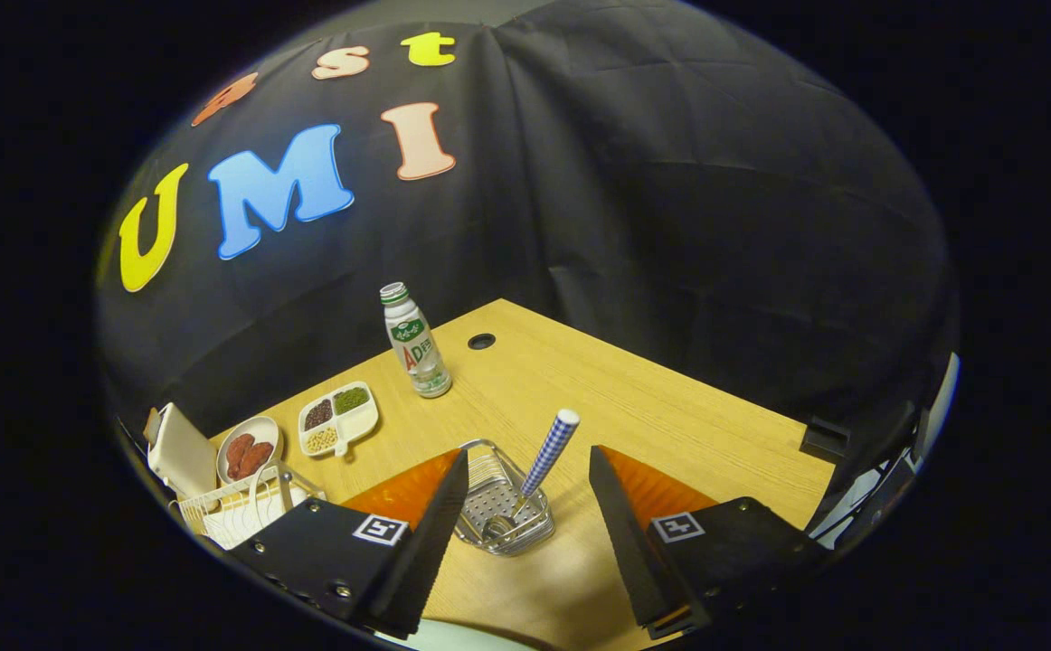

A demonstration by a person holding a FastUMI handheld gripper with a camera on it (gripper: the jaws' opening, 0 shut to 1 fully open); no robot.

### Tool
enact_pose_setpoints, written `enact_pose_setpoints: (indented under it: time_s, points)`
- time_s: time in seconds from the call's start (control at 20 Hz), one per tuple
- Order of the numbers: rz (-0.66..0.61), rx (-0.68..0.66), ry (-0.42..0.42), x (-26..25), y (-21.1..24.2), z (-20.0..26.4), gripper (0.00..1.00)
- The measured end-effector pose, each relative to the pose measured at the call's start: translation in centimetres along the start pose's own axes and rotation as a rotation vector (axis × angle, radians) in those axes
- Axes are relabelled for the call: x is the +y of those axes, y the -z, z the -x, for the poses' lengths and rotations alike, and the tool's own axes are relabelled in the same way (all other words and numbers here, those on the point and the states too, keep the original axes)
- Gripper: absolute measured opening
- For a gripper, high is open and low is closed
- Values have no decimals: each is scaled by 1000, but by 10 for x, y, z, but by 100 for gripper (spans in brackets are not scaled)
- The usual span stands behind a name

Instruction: Take the plate from the dish rack, then take the spoon from the basket and place it into the plate.

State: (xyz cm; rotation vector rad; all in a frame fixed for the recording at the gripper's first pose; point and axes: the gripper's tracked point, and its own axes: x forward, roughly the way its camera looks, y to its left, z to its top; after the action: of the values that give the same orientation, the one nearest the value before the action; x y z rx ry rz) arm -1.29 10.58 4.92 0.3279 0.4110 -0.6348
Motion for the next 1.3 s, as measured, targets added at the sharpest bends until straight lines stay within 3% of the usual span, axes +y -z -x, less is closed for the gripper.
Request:
enact_pose_setpoints:
  time_s: [0.15, 0.35, 0.45, 0.55, 0.7, 0.95, 1.0, 1.3]
  points:
    - [-20, 23, 25, -6, 2, -20, 83]
    - [-26, 58, 38, -10, 8, -39, 76]
    - [-22, 77, 33, -10, 13, -43, 57]
    - [-19, 86, 24, -7, 13, -47, 51]
    - [-12, 99, 11, -5, 16, -52, 25]
    - [-39, 72, -52, 13, 6, -51, 11]
    - [-37, 67, -65, 20, 4, -53, 3]
    - [-19, 36, -62, 21, -8, -44, 3]
